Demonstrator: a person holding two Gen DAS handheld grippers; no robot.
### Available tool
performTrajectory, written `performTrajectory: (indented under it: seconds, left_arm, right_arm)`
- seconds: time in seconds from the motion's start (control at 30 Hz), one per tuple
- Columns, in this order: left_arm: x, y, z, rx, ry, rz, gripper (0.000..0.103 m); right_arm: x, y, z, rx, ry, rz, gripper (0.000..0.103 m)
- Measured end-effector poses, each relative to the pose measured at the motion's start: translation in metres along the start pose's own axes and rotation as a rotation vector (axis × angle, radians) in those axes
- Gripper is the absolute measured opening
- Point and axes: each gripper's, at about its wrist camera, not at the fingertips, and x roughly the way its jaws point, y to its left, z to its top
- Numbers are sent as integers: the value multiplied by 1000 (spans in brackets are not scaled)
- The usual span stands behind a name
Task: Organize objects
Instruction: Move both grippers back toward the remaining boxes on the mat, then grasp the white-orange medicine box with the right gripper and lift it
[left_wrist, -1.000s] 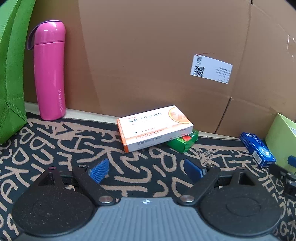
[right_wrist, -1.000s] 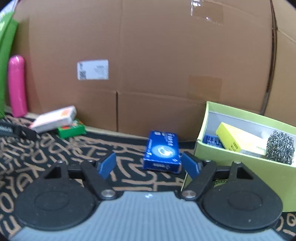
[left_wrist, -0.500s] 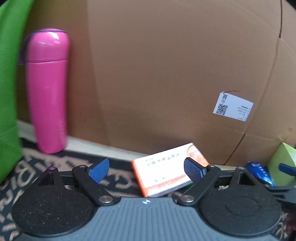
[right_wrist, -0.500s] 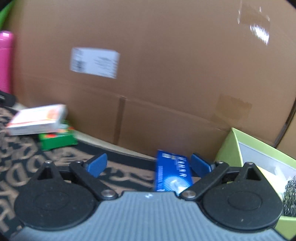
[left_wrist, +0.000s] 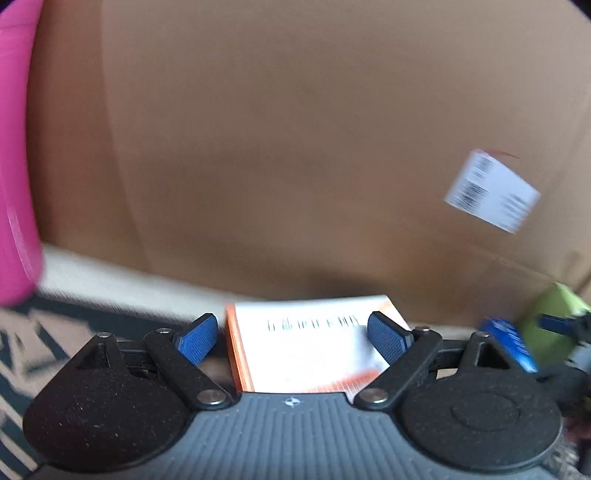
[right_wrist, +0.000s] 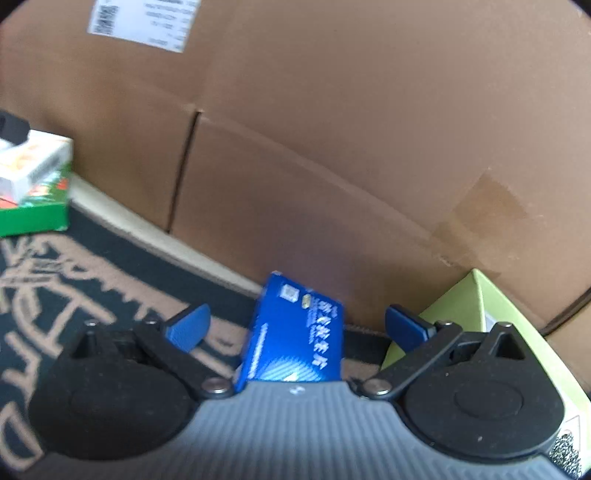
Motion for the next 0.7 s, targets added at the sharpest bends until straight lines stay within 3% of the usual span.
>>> performTrajectory:
  seconds: [0.1,0.2,0.23,0.3,0.37,0.43,0.47,0.57,0.7]
  left_arm:
    - [-15,-5,-17,16,10,-63,92]
    - [-31,-17,-37,98,39,-90,92]
    - [-36,-24,-44,165,39,-76,92]
    - [-48,-41,-64,300,48,-59,92]
    - [-59,-51,-78,362,54,-78,92]
    - [-68,-51,-81,349,63,-114,92]
    - [-72,-50,-82,324,60,-124,92]
    - [-79,-34,-78,232,41,-99,92]
    - [-85,-13,-65,89,23,-76,92]
  right_arm:
    - [-17,7,-10,-8,-29,69,103]
    - [-30,3,-25,125,-26,247,103]
    - [-36,3,-31,138,-56,301,103]
    - [-53,16,-43,62,-98,321,103]
    - [-69,25,-53,40,-116,404,103]
    - [-79,34,-56,43,-116,526,100]
    - [-85,40,-57,28,-137,541,100]
    - [-99,56,-59,-75,-245,460,100]
    - [-100,64,-48,-200,-325,456,101]
